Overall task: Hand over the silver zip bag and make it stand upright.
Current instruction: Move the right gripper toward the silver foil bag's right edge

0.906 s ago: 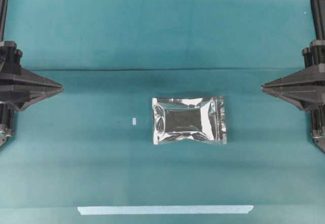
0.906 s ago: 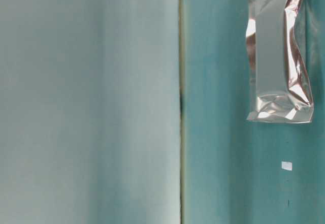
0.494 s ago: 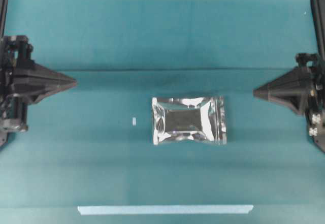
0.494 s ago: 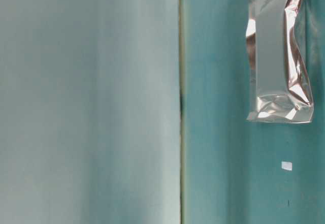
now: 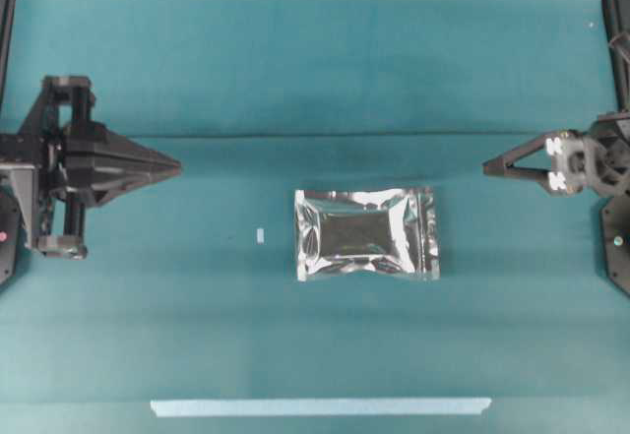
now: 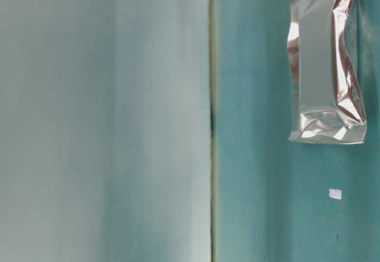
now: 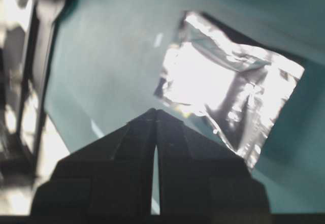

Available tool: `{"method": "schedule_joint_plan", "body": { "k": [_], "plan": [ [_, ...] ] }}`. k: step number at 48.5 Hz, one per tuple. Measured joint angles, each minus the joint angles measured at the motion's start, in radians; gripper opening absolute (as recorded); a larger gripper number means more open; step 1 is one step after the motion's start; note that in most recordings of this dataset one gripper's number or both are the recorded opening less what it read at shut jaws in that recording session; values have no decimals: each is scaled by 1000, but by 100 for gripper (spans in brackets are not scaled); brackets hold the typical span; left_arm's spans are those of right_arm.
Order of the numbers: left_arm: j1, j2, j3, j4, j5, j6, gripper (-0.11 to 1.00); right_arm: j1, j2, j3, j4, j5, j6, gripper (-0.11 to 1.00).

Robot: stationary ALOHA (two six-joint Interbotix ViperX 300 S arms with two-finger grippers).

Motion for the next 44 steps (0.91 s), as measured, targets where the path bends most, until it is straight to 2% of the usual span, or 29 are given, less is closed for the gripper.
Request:
{"method": "schedule_joint_plan", "body": {
  "k": [4,8,18,26,29,33,44],
  "plan": [
    [0,8,-3,2,0,-9,-1,0,26,21,-2,5,58,0],
    [0,17,-6,0,0,-9,-1,0,60,44,-2,12,83,0],
    [8,48,-17,0,0,-9,-1,3,163,46,-2,15,94,0],
    [11,67,-25,2,6,-9,-1,40,273,21,0,-5,95,1],
    [15,77,-28,2,12,-9,-1,60,310,14,-2,-28,95,5],
    [21,87,-29,2,18,-9,-1,95,357,0,0,-94,95,19],
    [23,97,-31,0,48,-12,-1,173,471,-12,6,-245,98,82]
  ]
}}
